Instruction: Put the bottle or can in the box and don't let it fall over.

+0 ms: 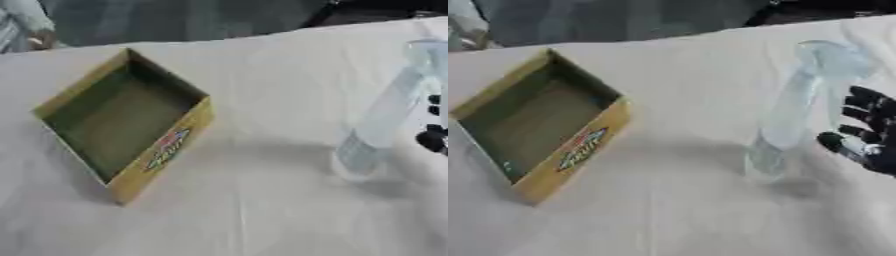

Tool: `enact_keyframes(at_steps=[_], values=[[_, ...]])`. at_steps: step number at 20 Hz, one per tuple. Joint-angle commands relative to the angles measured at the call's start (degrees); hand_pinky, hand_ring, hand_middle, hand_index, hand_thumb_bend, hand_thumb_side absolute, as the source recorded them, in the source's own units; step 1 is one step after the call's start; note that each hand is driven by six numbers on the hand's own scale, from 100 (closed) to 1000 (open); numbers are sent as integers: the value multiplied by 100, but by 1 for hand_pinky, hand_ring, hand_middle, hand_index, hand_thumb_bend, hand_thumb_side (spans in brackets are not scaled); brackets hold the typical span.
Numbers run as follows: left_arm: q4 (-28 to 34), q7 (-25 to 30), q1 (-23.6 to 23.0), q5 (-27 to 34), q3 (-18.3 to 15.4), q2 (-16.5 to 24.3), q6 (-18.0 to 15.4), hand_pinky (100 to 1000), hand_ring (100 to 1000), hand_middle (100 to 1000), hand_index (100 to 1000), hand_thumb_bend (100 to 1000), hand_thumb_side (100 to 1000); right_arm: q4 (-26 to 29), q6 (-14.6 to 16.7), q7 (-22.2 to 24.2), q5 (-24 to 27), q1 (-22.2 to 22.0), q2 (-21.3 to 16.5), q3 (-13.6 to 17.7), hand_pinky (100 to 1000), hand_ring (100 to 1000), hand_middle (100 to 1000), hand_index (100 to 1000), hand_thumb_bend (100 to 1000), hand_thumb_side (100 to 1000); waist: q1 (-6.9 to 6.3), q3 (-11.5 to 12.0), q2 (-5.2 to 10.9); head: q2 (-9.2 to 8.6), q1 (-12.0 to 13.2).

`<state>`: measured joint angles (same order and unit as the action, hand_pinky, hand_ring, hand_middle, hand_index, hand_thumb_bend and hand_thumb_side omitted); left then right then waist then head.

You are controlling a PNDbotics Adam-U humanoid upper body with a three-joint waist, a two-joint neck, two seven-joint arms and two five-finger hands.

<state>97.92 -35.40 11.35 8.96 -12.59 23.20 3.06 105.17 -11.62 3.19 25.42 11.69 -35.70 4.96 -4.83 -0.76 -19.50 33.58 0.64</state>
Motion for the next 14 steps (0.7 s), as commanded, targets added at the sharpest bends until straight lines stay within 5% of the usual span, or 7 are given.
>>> enact_keyframes(at_steps=[1, 12, 14], values=[[112, -14, 43, 14, -72, 91, -13, 847, 759, 692, 831, 443, 725, 41, 42, 42, -19, -29, -111, 84, 887, 967, 893, 942, 635, 135, 5, -12, 63, -92, 64], [114, 0, 39, -1, -62, 85, -15, 847, 760, 692, 832, 442, 721, -1, 8, 198, 16, -44, -158, -27, 889, 969, 895, 942, 633, 133, -10, -7, 219, 120, 506], [106, -7, 13, -4, -70, 80, -14, 847, 760, 692, 832, 442, 721, -24, -9, 225, 21, -49, -137, -52, 889, 969, 896, 942, 634, 133, -11, 5, 271, 345, 694]])
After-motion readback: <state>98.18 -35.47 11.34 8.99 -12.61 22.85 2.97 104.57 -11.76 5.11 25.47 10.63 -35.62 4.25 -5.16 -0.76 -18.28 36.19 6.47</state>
